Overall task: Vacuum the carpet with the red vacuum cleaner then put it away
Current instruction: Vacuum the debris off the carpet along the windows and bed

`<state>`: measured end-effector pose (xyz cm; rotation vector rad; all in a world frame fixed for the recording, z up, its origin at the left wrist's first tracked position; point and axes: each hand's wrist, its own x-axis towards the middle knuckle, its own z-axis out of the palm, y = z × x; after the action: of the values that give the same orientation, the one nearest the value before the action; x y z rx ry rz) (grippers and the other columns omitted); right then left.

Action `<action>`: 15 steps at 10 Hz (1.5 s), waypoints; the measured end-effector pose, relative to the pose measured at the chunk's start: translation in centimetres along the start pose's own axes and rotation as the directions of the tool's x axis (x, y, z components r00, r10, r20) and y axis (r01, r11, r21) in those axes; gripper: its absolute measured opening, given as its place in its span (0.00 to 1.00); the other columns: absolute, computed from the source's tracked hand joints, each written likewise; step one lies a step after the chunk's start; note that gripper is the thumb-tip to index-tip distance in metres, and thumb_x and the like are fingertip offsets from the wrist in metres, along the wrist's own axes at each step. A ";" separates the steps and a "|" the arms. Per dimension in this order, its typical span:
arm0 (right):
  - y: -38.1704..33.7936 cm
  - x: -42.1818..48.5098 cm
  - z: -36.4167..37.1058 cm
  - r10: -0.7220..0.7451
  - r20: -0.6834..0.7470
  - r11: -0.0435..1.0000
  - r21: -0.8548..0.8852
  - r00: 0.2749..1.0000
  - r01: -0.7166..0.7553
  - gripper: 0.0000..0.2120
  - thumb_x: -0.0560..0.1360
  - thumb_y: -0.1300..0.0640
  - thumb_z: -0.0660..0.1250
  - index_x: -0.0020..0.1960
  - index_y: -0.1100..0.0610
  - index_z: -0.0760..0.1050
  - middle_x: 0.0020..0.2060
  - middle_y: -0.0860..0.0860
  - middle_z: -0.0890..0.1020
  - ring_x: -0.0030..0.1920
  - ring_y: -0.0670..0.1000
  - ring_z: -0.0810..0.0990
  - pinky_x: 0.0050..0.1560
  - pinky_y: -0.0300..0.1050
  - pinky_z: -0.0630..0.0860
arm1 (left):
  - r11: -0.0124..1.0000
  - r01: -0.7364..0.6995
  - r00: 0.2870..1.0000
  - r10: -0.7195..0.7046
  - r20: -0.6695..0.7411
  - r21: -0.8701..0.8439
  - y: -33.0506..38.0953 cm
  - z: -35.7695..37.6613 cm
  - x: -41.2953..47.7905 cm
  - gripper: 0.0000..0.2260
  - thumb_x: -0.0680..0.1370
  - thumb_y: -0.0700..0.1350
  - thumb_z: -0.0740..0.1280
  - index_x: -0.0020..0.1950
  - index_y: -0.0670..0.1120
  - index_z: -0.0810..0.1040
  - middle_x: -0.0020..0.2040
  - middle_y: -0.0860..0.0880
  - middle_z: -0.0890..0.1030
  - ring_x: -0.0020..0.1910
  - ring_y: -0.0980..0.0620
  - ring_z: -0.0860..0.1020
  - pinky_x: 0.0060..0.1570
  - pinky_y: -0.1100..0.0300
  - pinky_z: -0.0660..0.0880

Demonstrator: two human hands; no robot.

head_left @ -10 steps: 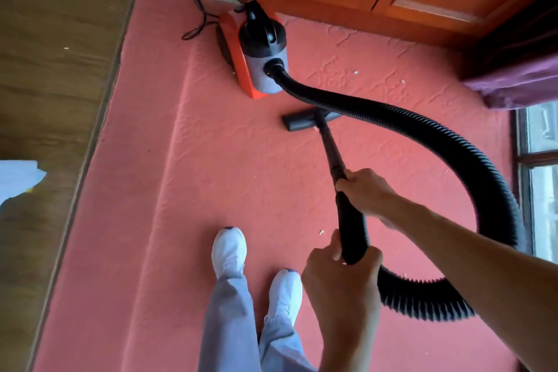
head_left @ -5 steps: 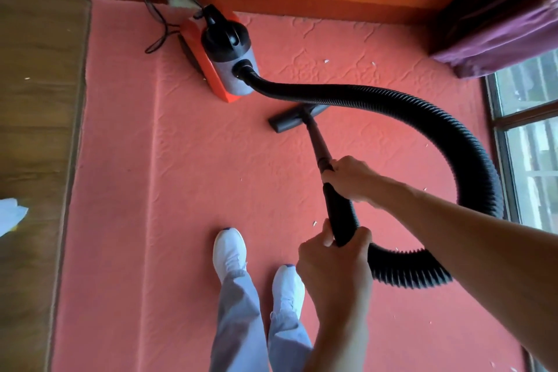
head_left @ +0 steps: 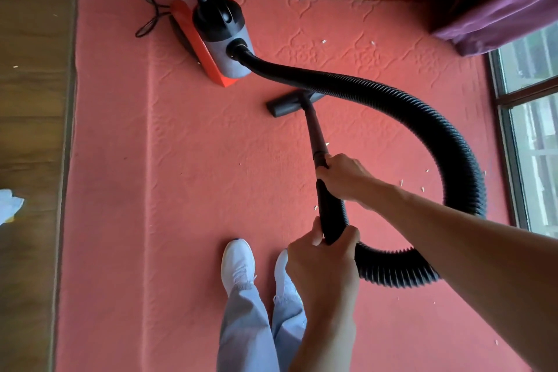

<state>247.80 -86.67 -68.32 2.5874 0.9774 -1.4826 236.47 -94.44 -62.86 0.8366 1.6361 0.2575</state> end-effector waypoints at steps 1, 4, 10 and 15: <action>0.2 -0.4 1.0 0.022 -0.040 1.000 0.015 0.999 -0.022 0.15 0.80 0.56 0.59 0.62 0.62 0.74 0.53 0.61 0.80 0.50 0.61 0.79 0.43 0.49 0.74 | 1.000 -0.019 1.000 0.019 -0.011 0.003 -0.9 -0.5 -0.1 0.12 0.69 0.49 0.72 0.38 0.41 0.75 0.22 0.52 0.64 0.30 0.51 0.60 0.29 0.61 0.60; 0.6 -3.9 4.4 0.146 -0.068 0.989 0.024 0.987 -0.144 0.16 0.81 0.55 0.58 0.63 0.62 0.73 0.54 0.61 0.80 0.52 0.61 0.80 0.48 0.51 0.76 | 0.999 -0.034 0.998 0.032 0.048 0.032 -3.9 -3.9 -2.1 0.16 0.60 0.55 0.66 0.33 0.43 0.73 0.28 0.50 0.65 0.29 0.51 0.62 0.32 0.60 0.62; -1.3 -10.4 9.9 0.161 0.170 0.987 -0.020 0.972 -0.160 0.14 0.82 0.58 0.58 0.38 0.55 0.66 0.36 0.52 0.73 0.31 0.49 0.73 0.29 0.40 0.73 | 0.990 0.089 0.996 -0.087 0.027 -0.107 -8.9 -10.7 -5.9 0.08 0.68 0.49 0.73 0.40 0.45 0.83 0.26 0.50 0.75 0.30 0.50 0.67 0.30 0.61 0.67; 2.1 -7.1 10.5 -0.026 0.088 0.996 -0.081 0.996 0.033 0.12 0.75 0.52 0.67 0.43 0.61 0.74 0.42 0.59 0.80 0.39 0.58 0.78 0.40 0.49 0.75 | 0.915 0.159 0.978 -0.198 -0.069 -0.370 -9.7 -4.5 -5.3 0.06 0.70 0.44 0.72 0.35 0.53 0.78 0.27 0.55 0.73 0.31 0.53 0.69 0.31 0.64 0.67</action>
<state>238.18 -95.08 -69.21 2.4408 1.0478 -1.5138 228.77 -103.50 -63.39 0.3935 1.6832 0.4655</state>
